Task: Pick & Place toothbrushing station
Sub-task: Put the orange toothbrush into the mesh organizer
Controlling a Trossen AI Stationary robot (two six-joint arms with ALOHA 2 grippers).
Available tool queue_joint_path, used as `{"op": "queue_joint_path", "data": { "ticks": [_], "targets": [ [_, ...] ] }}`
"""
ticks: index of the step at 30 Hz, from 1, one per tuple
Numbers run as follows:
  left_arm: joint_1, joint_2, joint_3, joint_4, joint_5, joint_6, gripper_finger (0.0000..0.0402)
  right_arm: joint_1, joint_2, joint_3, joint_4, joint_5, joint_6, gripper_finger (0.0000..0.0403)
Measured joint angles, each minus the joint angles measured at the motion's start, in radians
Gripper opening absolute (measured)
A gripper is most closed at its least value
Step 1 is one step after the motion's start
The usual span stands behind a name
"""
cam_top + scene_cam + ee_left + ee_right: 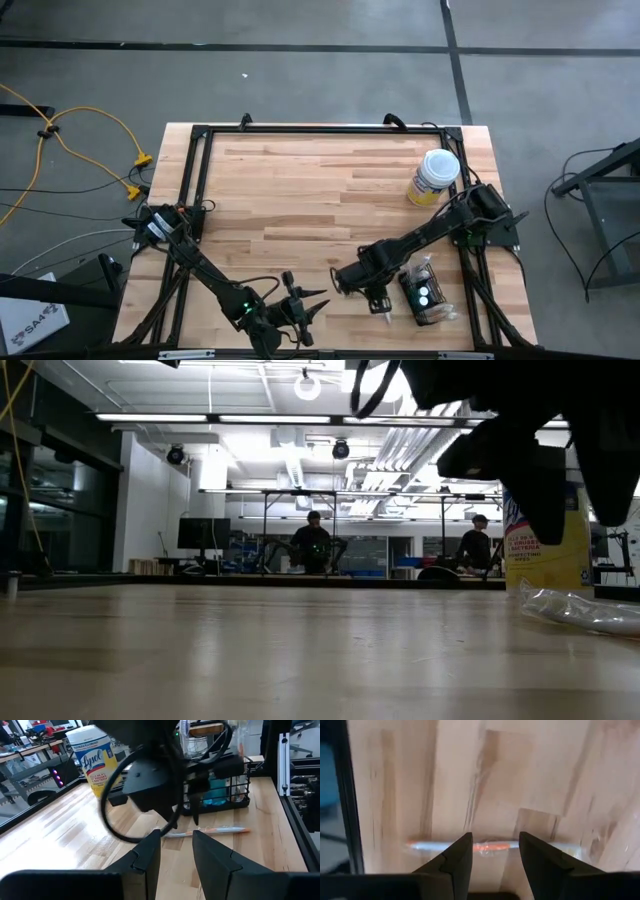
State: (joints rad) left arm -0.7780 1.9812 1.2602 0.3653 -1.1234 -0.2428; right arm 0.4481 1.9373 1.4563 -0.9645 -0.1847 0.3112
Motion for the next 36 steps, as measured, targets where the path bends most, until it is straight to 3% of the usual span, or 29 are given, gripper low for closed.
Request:
{"op": "queue_joint_path", "data": {
  "ticks": [12, 17, 23, 36],
  "targets": [
    [-0.012, 0.000, 0.000, 0.000, 0.001, 0.000, 0.0108, -0.033, 0.000, 0.000, 0.000, -0.002, 0.334, 0.0152],
    [-0.020, 0.000, 0.000, 0.001, 0.001, 0.019, 0.0108, -0.042, 0.000, 0.000, 0.002, 0.044, 0.444, 0.0152],
    [-0.030, 0.000, 0.000, 0.001, 0.001, 0.063, 0.0108, -0.044, 0.016, 0.000, 0.002, 0.109, 0.514, 0.0152],
    [-0.031, 0.000, 0.000, 0.002, 0.001, 0.063, 0.0108, -0.045, 0.077, 0.000, -0.007, 0.082, 0.559, 0.0152]
  ]
}}
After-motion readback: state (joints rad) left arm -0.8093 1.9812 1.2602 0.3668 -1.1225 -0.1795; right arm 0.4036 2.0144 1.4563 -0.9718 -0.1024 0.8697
